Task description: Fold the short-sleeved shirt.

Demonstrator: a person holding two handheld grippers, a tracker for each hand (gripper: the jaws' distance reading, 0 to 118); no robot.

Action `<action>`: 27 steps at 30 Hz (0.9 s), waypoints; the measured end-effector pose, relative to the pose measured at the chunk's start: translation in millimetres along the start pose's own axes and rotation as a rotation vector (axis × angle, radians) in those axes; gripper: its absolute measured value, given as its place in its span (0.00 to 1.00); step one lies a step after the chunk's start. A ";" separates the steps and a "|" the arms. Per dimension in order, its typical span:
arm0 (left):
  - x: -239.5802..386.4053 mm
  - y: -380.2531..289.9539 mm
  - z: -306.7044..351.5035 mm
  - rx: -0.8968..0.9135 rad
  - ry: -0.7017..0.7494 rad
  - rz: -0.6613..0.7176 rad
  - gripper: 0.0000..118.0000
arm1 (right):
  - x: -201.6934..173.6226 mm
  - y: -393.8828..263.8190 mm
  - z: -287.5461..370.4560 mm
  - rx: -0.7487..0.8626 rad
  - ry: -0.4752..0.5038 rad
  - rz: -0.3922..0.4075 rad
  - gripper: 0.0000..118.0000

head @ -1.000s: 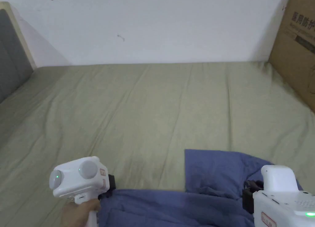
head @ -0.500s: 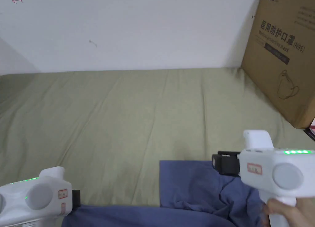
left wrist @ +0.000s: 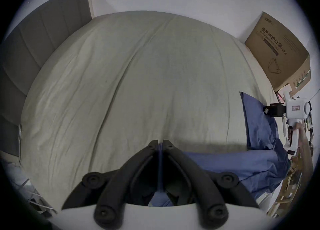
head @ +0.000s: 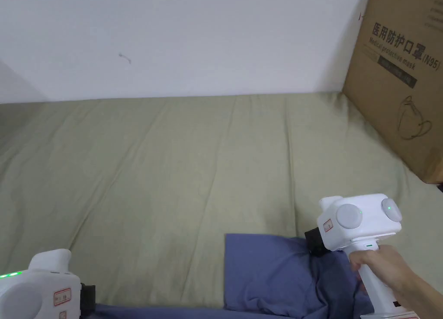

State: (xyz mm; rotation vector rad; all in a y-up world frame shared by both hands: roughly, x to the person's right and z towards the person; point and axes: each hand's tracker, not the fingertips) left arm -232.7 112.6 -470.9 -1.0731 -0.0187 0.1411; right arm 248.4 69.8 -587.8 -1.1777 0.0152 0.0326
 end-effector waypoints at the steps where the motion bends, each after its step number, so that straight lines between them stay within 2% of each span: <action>1: 0.6 0.7 0.1 0.001 0.000 -0.001 0.03 | -1.9 0.6 6.3 0.024 -0.004 0.009 0.11; 2: 0.9 0.9 0.5 0.000 0.002 -0.002 0.03 | -3.5 1.1 10.5 0.045 -0.002 0.025 0.02; 7: 0.0 4.0 16.2 0.014 0.001 -0.006 0.03 | 4.7 0.7 34.8 0.061 -0.005 0.010 0.02; 9: 0.6 7.0 27.0 0.035 0.017 -0.006 0.03 | 11.6 3.3 54.6 0.102 -0.001 -0.013 0.02; 12: 5.4 15.3 49.7 0.100 0.055 -0.050 0.03 | 17.2 7.6 101.0 0.190 -0.047 -0.022 0.02; 16: 11.8 32.8 92.0 0.190 0.069 -0.091 0.03 | 43.1 11.7 173.7 0.318 -0.042 -0.129 0.02; 27: 44.9 82.6 237.6 0.473 0.096 -0.114 0.03 | 86.9 -4.7 351.2 0.586 -0.051 -0.241 0.02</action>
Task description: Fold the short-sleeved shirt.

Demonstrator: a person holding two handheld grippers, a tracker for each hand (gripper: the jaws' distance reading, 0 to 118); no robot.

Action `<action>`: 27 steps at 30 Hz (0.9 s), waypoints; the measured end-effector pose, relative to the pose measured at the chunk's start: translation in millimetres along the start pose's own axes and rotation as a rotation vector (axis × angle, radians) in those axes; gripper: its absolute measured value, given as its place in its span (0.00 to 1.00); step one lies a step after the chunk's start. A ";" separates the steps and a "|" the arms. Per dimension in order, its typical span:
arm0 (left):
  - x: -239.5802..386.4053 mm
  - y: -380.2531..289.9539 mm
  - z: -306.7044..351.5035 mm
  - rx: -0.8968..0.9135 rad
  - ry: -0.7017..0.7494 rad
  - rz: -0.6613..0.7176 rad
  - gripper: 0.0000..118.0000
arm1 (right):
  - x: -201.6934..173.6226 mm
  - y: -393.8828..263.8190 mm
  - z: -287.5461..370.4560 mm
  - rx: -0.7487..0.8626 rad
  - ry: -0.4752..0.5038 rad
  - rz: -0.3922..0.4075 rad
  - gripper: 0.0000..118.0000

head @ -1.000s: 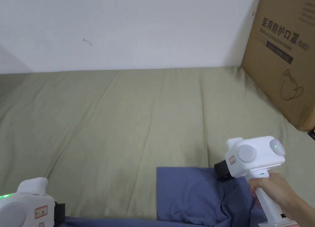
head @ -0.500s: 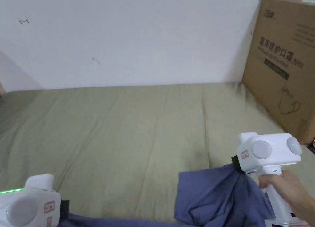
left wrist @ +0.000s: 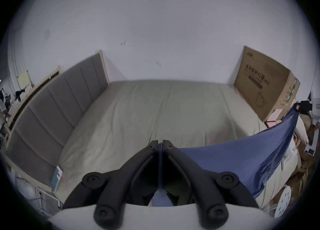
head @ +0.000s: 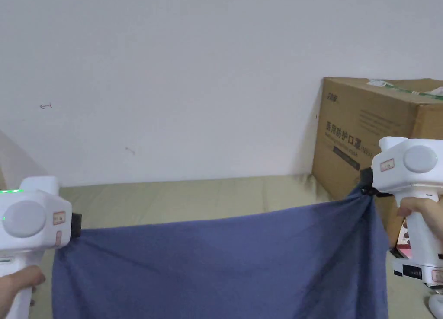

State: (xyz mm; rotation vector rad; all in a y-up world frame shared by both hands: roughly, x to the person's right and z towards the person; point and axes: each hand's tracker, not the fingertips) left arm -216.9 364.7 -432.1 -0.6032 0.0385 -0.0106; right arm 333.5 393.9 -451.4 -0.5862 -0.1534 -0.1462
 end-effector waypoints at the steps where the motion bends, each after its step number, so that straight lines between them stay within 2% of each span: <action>1: 2.8 11.5 9.0 0.036 0.003 -0.023 0.03 | 0.0 7.0 10.9 0.010 0.003 -0.004 0.02; 5: 5.7 52.6 34.4 0.103 0.027 -0.020 0.03 | -2.5 38.6 38.9 0.071 -0.009 -0.003 0.02; 10: 3.7 127.1 47.5 0.188 0.090 -0.016 0.03 | -14.2 97.7 57.7 0.151 0.018 -0.052 0.02; 17: -8.3 205.7 29.0 0.228 0.125 0.024 0.02 | -52.7 181.7 46.0 0.230 0.009 -0.044 0.02; 21: -15.3 257.8 13.2 0.282 0.142 0.046 0.02 | -75.9 237.6 30.7 0.260 0.000 -0.073 0.02; 27: -18.1 336.0 -2.7 0.389 0.196 0.001 0.02 | -94.4 307.9 26.3 0.356 0.013 -0.123 0.02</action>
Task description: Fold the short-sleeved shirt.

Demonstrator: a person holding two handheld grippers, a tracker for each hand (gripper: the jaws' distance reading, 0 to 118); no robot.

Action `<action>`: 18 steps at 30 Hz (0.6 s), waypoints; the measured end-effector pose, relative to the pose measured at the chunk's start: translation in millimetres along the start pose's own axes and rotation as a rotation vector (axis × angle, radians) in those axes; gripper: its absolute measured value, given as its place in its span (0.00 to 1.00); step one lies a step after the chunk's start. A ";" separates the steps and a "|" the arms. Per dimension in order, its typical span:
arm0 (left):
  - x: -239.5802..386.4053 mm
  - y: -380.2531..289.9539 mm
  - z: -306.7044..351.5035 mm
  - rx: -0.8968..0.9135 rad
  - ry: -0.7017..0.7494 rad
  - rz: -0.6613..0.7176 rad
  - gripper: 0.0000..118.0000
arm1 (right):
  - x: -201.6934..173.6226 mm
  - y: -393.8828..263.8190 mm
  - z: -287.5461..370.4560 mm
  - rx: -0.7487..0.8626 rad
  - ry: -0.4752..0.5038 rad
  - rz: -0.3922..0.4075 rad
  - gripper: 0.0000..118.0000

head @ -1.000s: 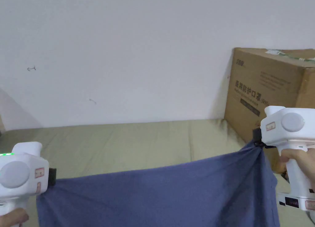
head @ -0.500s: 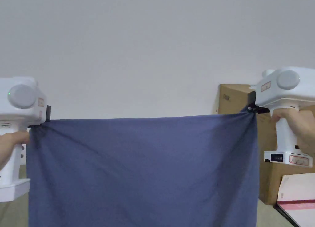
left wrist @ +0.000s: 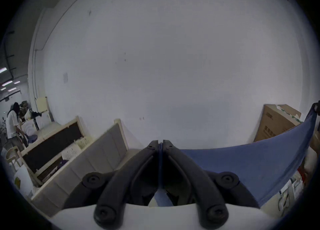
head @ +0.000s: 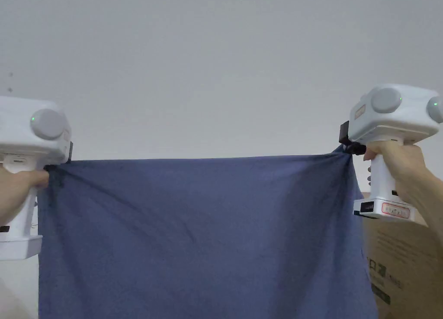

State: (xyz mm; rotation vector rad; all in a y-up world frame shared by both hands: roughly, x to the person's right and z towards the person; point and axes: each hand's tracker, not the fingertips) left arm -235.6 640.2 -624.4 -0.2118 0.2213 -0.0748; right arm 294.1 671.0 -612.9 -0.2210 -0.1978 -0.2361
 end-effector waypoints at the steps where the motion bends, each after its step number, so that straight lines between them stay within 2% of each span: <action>1: -1.5 10.1 -6.1 0.020 0.002 0.025 0.02 | -2.3 8.9 -2.6 0.021 0.019 -0.021 0.02; 4: -0.1 29.5 -15.5 0.083 0.005 0.060 0.02 | -9.5 24.8 -7.1 0.052 0.030 -0.058 0.02; 7: 7.5 27.0 -28.4 0.106 0.055 -0.009 0.02 | -15.4 13.9 -15.9 0.042 0.007 0.056 0.02; 9: 10.7 8.2 -35.6 0.109 0.041 0.008 0.02 | -13.2 -2.8 -27.9 0.026 0.001 0.044 0.02; 11: 17.8 -18.6 -51.8 0.078 0.052 -0.006 0.02 | -7.8 -27.0 -46.1 -0.016 0.003 0.035 0.02; 13: 26.8 -57.1 -73.7 0.007 0.057 -0.072 0.02 | -1.7 -62.5 -70.8 -0.088 0.002 0.059 0.02; 16: 42.0 -125.1 -111.7 -0.125 0.042 -0.110 0.02 | 3.9 -122.9 -116.0 -0.207 -0.039 0.111 0.02; 18: 50.9 -172.3 -138.1 -0.209 0.030 -0.124 0.02 | 9.0 -165.9 -145.7 -0.287 -0.065 0.100 0.02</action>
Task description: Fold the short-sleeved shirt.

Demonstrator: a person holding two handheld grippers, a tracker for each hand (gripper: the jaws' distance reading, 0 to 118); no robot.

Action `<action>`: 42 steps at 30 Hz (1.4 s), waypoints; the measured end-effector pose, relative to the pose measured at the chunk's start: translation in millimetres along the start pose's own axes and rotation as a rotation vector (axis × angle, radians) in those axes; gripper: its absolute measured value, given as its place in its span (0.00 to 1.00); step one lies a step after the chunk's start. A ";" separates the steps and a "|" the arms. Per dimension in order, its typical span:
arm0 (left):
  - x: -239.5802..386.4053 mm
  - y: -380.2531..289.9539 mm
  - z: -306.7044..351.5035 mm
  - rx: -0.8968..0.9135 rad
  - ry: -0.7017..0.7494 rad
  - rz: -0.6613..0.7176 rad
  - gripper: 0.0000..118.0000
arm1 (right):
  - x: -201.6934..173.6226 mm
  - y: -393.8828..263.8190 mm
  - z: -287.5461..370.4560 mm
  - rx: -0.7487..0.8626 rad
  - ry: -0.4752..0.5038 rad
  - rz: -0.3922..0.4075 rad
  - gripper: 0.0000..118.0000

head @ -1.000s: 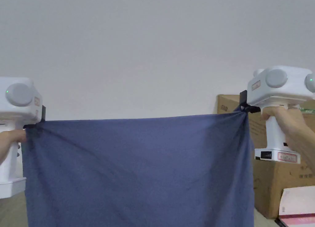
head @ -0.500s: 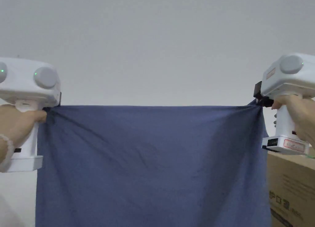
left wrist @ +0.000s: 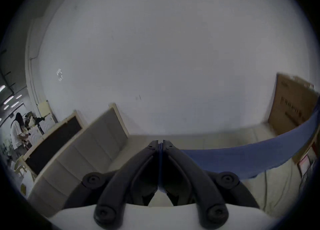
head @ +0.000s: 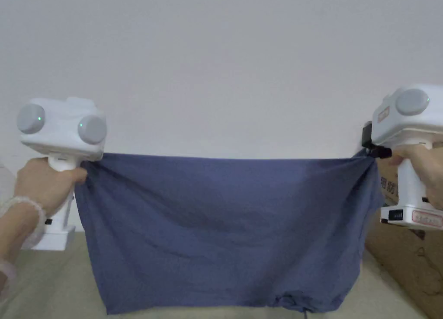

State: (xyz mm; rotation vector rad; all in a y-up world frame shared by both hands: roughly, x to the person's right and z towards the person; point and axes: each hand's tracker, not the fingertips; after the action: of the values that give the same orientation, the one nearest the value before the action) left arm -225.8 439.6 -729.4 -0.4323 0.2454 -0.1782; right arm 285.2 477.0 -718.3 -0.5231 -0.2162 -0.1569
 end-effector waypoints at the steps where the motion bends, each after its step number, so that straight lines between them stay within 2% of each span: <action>1: 9.9 -22.6 -18.4 -0.034 0.009 0.006 0.02 | -0.5 -19.5 -22.2 -0.039 0.005 -0.003 0.02; 5: 42.9 -106.7 -82.2 -0.185 0.013 -0.057 0.02 | -6.5 -99.5 -102.5 -0.203 -0.054 0.052 0.02; 9: 59.8 -182.5 -142.5 -0.356 -0.035 -0.066 0.02 | -3.7 -174.9 -159.7 -0.333 -0.021 0.043 0.02; 13: 63.0 -241.4 -151.2 -0.420 -0.027 -0.110 0.02 | 2.5 -232.7 -184.4 -0.425 -0.067 0.061 0.02; 15: 57.5 -261.1 -144.9 -0.445 -0.032 -0.105 0.02 | 8.0 -250.6 -179.2 -0.447 -0.047 0.055 0.02; 20: 29.8 -299.3 -92.3 -0.464 -0.068 -0.123 0.02 | 33.6 -285.0 -123.5 -0.439 -0.020 0.048 0.02; 23: 15.8 -313.3 -39.4 -0.449 -0.102 -0.079 0.02 | 49.7 -311.3 -69.6 -0.425 -0.001 0.005 0.02; 25: 6.4 -326.9 3.8 -0.424 -0.117 -0.050 0.02 | 59.5 -335.6 -22.6 -0.396 -0.024 -0.009 0.02; 27: 1.0 -344.6 43.7 -0.401 -0.106 -0.070 0.02 | 65.6 -360.0 22.0 -0.400 -0.006 0.036 0.02; 29: -5.6 -364.9 84.1 -0.382 -0.102 -0.117 0.02 | 74.9 -386.7 62.7 -0.400 -0.017 0.044 0.02; 33: -29.2 -405.8 157.6 -0.398 -0.120 -0.119 0.02 | 105.2 -442.7 134.2 -0.404 -0.023 -0.017 0.02; 36: -43.7 -444.0 209.7 -0.420 -0.135 -0.108 0.02 | 117.2 -482.5 180.5 -0.431 -0.025 0.026 0.02; 40: -53.2 -482.4 261.3 -0.444 -0.132 -0.127 0.02 | 124.7 -515.9 219.5 -0.451 -0.021 0.016 0.02; 42: -58.7 -494.2 279.2 -0.461 -0.149 -0.132 0.02 | 123.8 -524.3 234.3 -0.444 -0.022 0.076 0.02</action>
State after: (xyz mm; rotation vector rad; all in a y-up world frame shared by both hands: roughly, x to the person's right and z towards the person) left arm -264.4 120.5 -258.0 -0.9174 0.1088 -0.2183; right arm 259.8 136.6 -240.1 -0.9731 -0.1821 -0.1248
